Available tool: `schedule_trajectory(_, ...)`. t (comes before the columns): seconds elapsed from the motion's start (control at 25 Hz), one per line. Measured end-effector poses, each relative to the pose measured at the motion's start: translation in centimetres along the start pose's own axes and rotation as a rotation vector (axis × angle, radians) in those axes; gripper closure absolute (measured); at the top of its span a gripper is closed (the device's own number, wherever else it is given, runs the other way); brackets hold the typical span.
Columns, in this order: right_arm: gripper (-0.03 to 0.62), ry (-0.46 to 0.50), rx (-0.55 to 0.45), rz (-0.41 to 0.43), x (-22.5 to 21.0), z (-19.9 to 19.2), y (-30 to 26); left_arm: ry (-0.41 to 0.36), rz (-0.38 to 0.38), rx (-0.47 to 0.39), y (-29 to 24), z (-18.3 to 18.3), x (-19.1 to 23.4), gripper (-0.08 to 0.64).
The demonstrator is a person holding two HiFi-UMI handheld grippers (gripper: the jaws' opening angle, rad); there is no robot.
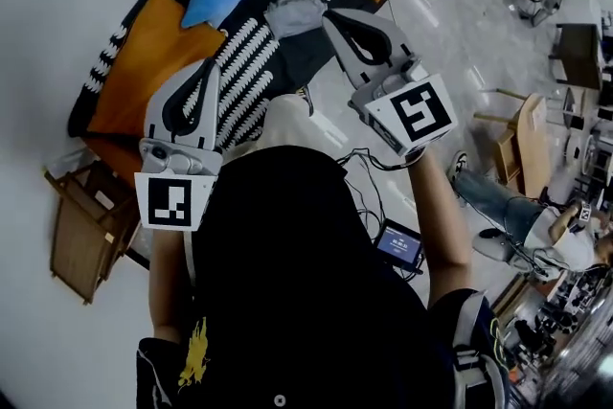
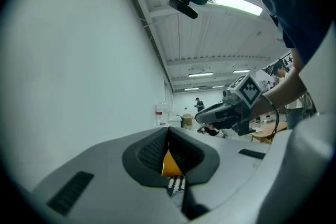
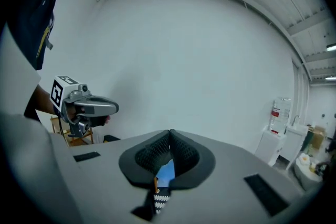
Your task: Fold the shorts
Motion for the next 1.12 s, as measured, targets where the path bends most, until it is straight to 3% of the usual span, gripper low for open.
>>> schedule_trajectory(0.2,0.577,-0.005,0.002,-0.010,0.2,0.3,0.3,0.010,0.036,-0.023,0.2,-0.2,1.3,0.545)
schedule_trajectory(0.48,0.577,-0.080,-0.003,-0.087,1.2,-0.3,1.2,0.043,0.125,-0.060,2.4,-0.1,3.4,0.545)
schedule_trajectory(0.64,0.577,-0.103,0.031,-0.110,1.4,-1.0,2.2,0.015,0.140,0.001,3.7,-1.3,4.3,0.545)
schedule_trajectory(0.76,0.577,-0.111,0.029,-0.113,1.4,-1.0,2.4,0.059,0.169,-0.042,3.5,-0.8,4.2,0.545)
schedule_trajectory(0.96,0.578,-0.105,0.029,-0.103,2.3,-1.0,2.8,0.073,0.167,-0.064,3.5,-1.6,3.1,0.545)
schedule_trajectory(1.12,0.578,-0.110,0.107,-0.111,3.7,-1.2,3.8,0.075,0.130,-0.042,2.8,-2.1,2.4,0.545)
Point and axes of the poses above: the fingertips, and each gripper's own axes: y backward along the fingers, x to its left, z out of its top, the point moved 10 cm from there along y, backward along the fingers, and after that the axes turned 8 degrees about y, right-handed, at the moved point
